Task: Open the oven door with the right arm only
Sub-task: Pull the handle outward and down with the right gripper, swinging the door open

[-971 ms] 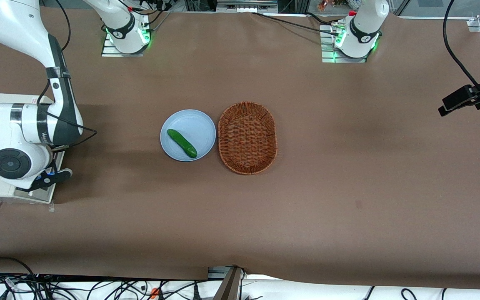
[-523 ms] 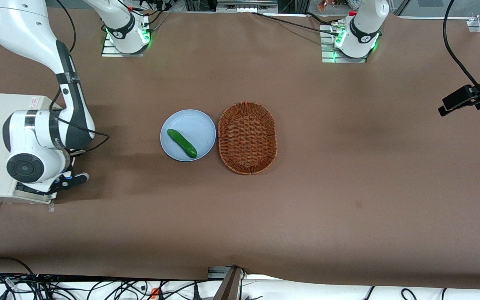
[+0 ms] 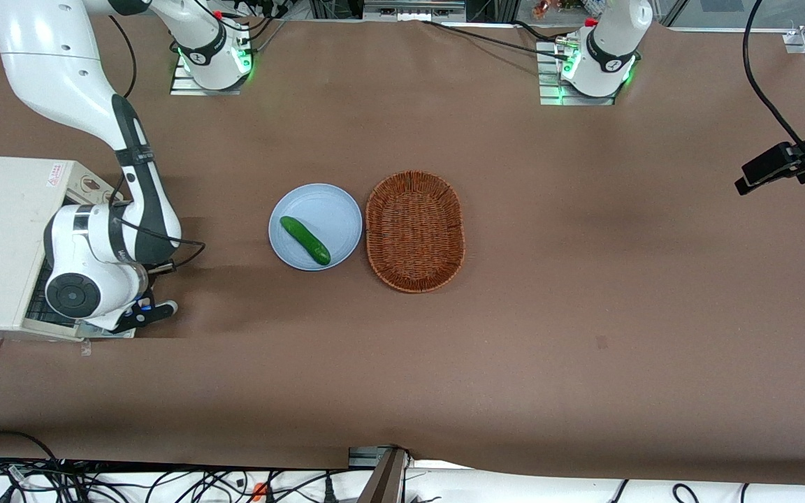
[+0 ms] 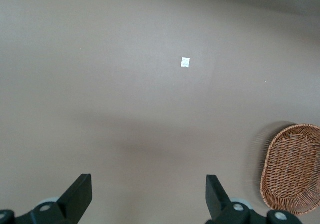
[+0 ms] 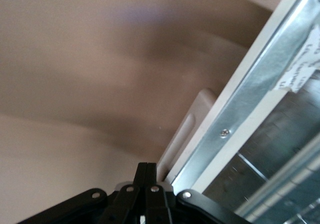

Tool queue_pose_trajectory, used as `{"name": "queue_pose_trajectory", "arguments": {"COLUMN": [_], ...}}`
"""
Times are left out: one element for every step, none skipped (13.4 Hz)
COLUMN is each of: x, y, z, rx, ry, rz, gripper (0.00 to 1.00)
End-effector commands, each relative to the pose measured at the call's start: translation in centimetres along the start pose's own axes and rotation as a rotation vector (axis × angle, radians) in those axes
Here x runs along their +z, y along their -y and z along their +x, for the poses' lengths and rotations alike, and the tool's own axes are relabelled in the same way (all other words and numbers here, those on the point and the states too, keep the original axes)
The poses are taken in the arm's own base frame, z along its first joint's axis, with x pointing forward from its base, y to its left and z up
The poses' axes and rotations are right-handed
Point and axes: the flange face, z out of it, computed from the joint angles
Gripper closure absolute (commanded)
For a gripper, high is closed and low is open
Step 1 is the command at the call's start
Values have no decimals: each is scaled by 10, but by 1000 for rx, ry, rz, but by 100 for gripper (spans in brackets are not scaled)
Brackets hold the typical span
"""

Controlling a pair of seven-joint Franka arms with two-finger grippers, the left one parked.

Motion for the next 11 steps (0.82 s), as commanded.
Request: {"name": "queue_pose_trajectory", "arguments": {"x": [47, 51, 57, 59, 59, 59, 59, 59, 58, 57, 56], "y": [-62, -64, -63, -62, -61, -60, -58, -57, -55, -53, -50], "z": [-15, -16, -14, -13, -13, -13, -13, -12, -12, -11, -11], "rx": [30, 42, 50, 52, 53, 73, 95, 124, 153, 189, 223], "ry": [75, 74, 75, 75, 74, 70, 67, 66, 65, 60, 57], "rz": [-44, -21, 3, 12, 15, 28, 50, 70, 90, 117, 147], "gripper": [100, 100, 100, 100, 100, 100, 100, 100, 100, 100, 100]}}
